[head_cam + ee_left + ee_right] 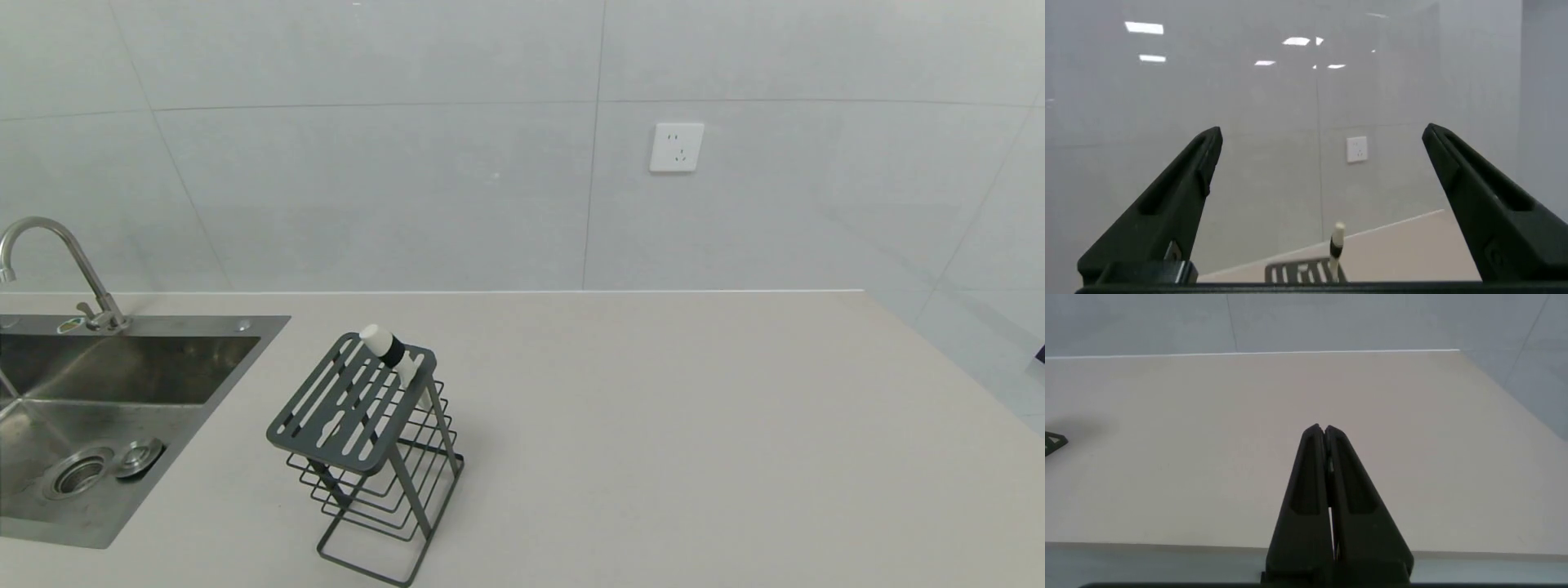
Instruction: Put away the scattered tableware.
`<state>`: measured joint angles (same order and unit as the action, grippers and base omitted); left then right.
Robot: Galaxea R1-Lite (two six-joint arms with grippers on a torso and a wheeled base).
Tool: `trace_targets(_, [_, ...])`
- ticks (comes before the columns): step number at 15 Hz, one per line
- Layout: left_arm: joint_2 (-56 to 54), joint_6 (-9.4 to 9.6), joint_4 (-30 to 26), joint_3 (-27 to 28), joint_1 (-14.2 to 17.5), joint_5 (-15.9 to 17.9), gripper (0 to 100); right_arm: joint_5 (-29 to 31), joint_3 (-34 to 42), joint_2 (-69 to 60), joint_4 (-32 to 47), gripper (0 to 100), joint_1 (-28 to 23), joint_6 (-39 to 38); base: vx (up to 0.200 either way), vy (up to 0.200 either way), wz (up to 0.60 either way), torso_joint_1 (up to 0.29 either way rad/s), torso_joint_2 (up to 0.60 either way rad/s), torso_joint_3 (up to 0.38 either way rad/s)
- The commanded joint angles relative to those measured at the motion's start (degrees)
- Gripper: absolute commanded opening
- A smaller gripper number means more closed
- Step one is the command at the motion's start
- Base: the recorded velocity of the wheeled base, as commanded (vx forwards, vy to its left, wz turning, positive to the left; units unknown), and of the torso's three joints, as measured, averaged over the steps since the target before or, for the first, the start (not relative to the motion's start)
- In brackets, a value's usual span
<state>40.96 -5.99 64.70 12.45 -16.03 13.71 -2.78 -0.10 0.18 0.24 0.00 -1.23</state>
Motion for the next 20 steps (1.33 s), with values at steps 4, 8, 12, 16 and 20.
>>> trace_targets(4, [-35.6,0.71,-25.14,-11.66,10.67,0.44,100,-0.03,0.01,-0.01,0.02,0,0.0,0.0,0.0,0.0,0.0,0.0,0.0,0.0])
trace_targets(8, [-37.71,7.74,-33.76,-12.36,17.79,0.0,100,-0.03,0.01,-0.01,0.02,0,0.0,0.0,0.0,0.0,0.0,0.0,0.0,0.0])
trace_targets(12, [-37.71,10.03,-45.62,-12.45,17.79,-7.65,100,-0.03,0.01,-0.01,0.02,0,0.0,0.0,0.0,0.0,0.0,0.0,0.0,0.0])
trace_targets(16, [-37.71,7.74,-66.01,-12.1,17.61,-9.94,100,-0.03,0.01,-0.01,0.02,0,0.0,0.0,0.0,0.0,0.0,0.0,0.0,0.0])
trace_targets(20, [-37.8,7.48,-64.87,-12.45,17.7,-10.64,100,-0.03,0.01,-0.01,0.02,0,0.0,0.0,0.0,0.0,0.0,0.0,0.0,0.0])
